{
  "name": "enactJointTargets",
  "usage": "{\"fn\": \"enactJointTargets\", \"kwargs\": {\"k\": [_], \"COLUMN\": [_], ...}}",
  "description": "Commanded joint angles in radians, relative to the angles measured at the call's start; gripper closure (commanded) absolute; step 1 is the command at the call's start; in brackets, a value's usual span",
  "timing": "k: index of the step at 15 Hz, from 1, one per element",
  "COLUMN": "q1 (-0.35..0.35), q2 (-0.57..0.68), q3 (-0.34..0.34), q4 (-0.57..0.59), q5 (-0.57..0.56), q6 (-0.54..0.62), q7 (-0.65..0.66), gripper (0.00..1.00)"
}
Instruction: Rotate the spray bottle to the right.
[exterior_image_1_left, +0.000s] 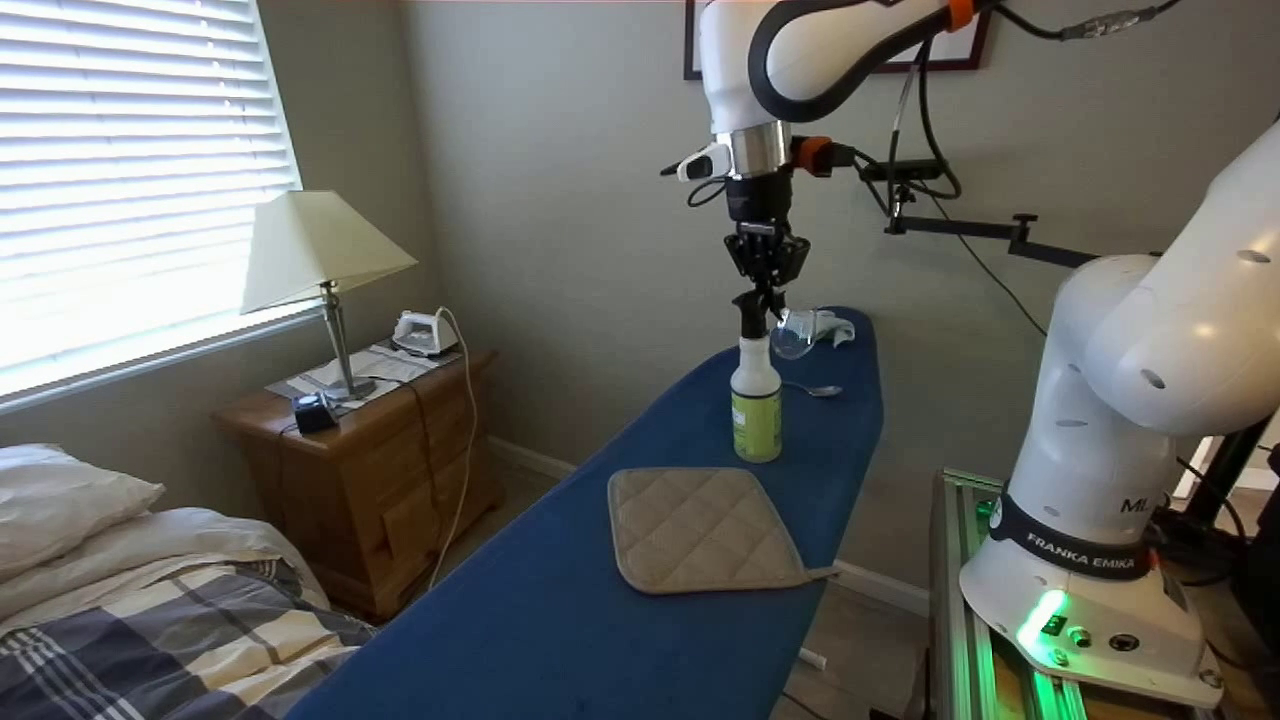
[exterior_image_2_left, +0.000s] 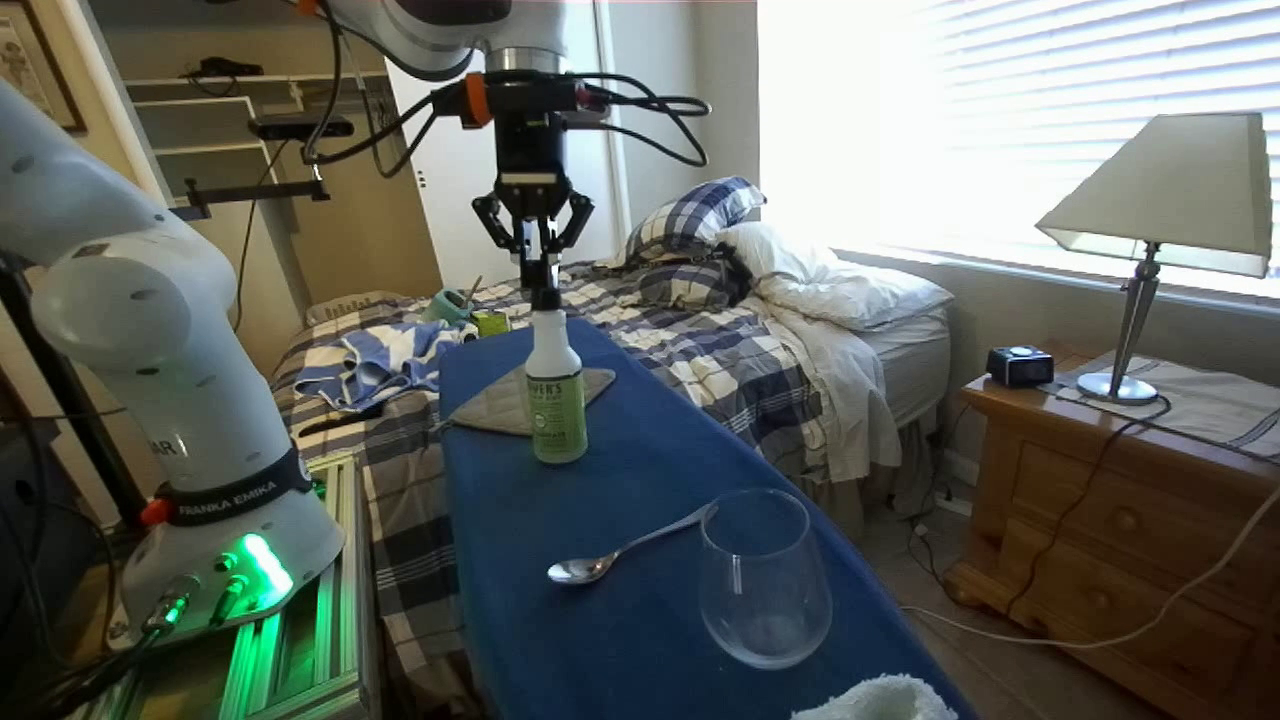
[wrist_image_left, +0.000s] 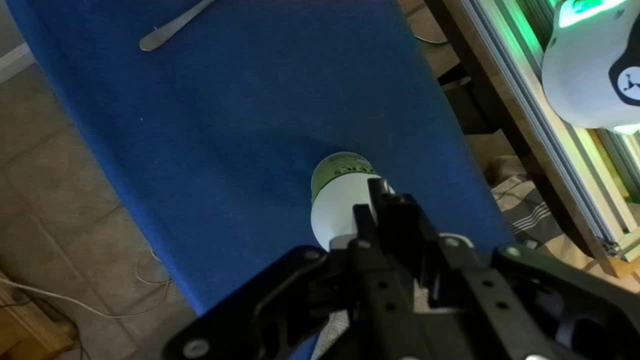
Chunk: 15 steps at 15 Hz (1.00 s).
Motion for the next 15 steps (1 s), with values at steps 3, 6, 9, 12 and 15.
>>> {"fn": "enactJointTargets", "kwargs": {"k": [3,6,9,12,15], "q1": [0.030,0.040,0.044,0.039,0.036], "q2": [0.026,0.019,0.014,0.016,0.017], "q3": [-0.001,-0.002,-0.003,-0.005,-0.004], "q4": [0.022,0.024,0.024,0.030,0.039], "q5": [-0.002,0.005,-0.004,-0.003,-0.010], "q6": [0.022,0.024,0.045,0.060,0.057], "q7": [-0.116,-0.166,-0.217,-0.257,-0.297], "gripper": [0.95,0.95,0.95,0.95,0.95]}}
